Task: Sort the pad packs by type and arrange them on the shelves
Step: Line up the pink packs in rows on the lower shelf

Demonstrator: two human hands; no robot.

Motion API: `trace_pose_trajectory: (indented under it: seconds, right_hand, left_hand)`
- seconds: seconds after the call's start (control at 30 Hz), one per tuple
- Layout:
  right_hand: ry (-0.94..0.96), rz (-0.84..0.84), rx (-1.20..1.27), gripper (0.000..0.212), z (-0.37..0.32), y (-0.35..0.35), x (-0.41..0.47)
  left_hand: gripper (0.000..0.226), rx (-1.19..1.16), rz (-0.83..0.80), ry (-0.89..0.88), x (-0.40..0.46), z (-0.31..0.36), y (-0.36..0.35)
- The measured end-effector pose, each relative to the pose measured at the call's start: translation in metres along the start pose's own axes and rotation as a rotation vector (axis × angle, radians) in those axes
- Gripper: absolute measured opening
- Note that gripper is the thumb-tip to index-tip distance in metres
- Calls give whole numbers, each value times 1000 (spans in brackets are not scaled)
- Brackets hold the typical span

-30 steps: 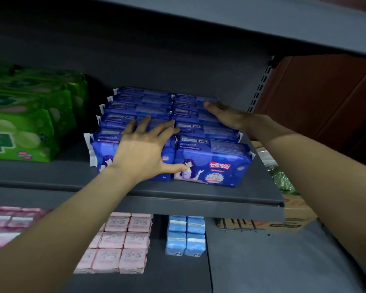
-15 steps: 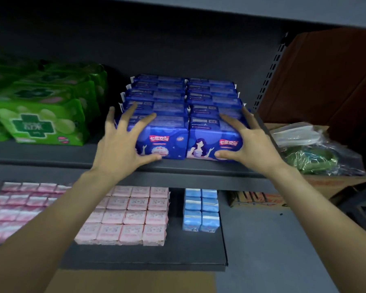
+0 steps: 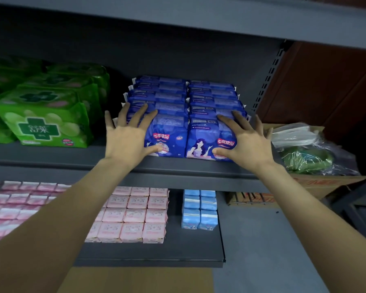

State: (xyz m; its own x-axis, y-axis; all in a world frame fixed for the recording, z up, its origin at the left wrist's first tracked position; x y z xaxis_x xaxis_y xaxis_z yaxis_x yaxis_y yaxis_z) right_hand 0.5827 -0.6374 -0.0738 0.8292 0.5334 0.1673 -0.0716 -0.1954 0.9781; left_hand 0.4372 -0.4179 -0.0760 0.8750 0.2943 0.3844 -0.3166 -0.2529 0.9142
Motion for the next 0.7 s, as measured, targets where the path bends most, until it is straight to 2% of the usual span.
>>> trace_pose_trajectory:
  seconds: [0.1,0.2,0.37,0.43,0.57,0.7]
  right_hand:
    - [-19,62,-142,90,-9,5,-7]
    - [19,95,-175,89,-20,11,-13]
    - [221,182,-122,87,-44,11,-29]
    - [296,249,-82,83,-53,14,-40]
    - [419,361,15,59,-68,28,-73]
    - [574,366,133,37,-101,34,-107]
  left_hand:
    - [97,51,-50,-3,-2,2,0]
    - [99,20,-132,26,-2,1,2]
    - [97,-91,-68,46,-9,10,14]
    - [89,-175,33,21,-16,16,24]
    - [48,-402,356,-46,-53,23,65]
    - [26,-506,454,13,-116,-4,96]
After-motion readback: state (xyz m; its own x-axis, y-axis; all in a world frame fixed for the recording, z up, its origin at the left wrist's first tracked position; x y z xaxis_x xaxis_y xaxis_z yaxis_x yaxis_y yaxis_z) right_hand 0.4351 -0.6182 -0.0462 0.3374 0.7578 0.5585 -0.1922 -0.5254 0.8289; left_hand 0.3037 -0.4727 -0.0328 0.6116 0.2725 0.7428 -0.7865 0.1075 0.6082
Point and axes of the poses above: each hand's wrist, its own x-axis towards the middle knuckle, its own y-axis out of the back of the hand, z = x × y, the point moved 7 cm from there along x, towards the middle knuckle, and after that the axes turned 5 degrees about -y, right-handed, at the moved point
